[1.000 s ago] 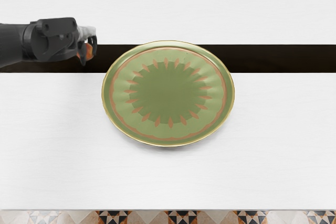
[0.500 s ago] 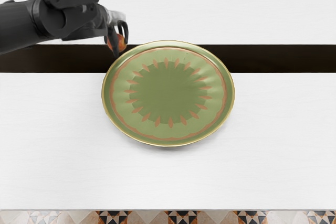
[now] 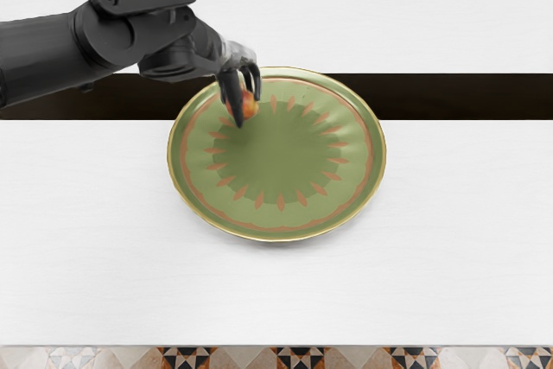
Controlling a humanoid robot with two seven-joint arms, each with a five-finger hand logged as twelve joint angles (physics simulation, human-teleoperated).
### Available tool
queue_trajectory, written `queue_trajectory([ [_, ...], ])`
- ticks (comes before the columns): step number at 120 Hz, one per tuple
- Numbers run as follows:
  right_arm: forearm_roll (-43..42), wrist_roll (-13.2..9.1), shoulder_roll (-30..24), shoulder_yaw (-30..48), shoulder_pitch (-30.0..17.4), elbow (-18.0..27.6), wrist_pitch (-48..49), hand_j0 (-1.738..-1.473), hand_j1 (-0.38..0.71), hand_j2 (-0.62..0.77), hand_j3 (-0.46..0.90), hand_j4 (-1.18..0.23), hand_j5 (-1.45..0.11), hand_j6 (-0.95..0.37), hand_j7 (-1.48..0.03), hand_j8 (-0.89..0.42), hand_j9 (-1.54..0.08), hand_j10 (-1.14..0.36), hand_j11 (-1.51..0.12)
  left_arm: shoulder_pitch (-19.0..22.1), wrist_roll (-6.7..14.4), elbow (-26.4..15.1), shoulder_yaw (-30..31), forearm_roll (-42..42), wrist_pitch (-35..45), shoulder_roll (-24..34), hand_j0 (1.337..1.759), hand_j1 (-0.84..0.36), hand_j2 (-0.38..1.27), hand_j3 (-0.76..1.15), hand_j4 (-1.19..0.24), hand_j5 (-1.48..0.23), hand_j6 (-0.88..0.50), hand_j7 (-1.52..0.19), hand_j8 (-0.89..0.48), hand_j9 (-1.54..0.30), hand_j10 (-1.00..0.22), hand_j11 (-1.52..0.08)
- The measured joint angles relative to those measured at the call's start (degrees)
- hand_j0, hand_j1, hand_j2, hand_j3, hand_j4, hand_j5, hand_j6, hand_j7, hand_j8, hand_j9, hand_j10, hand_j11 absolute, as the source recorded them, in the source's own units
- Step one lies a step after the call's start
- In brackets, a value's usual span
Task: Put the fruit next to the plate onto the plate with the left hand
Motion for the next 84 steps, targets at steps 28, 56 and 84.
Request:
queue_trajectory([
  [28, 0.01, 0.0, 0.0, 0.0, 0.0, 0.0, 0.0, -1.658, -0.35, 0.0, 0.0, 0.0, 0.0, 0.0, 0.0, 0.0, 0.0, 0.0, 0.0, 2.92, -1.97, -0.6, -5.92, 0.1, -0.43, -0.4, 1.653, -0.15, 0.19, 0.0, -0.62, -0.92, -0.36, -0.87, -0.36, -0.87, -0.63, -0.87],
  [56, 0.01, 0.0, 0.0, 0.0, 0.0, 0.0, 0.0, -1.658, -0.35, 0.0, 0.0, 0.0, 0.0, 0.0, 0.0, 0.0, 0.0, 0.0, 0.0, 4.26, -5.13, -0.64, -8.45, -0.05, -0.24, 0.87, 1.656, 0.1, 0.08, 0.0, -0.27, -0.39, -0.19, -0.38, -0.19, -0.38, -0.28, -0.38],
  [84, -0.01, 0.0, 0.0, 0.0, 0.0, 0.0, 0.0, -1.658, -0.35, 0.0, 0.0, 0.0, 0.0, 0.0, 0.0, 0.0, 0.0, 0.0, 0.0, 10.44, -6.17, -0.9, -15.57, -0.07, -0.67, 11.84, 1.658, 0.24, 0.03, 0.0, -0.11, -0.16, -0.09, -0.15, -0.09, -0.15, -0.11, -0.15],
])
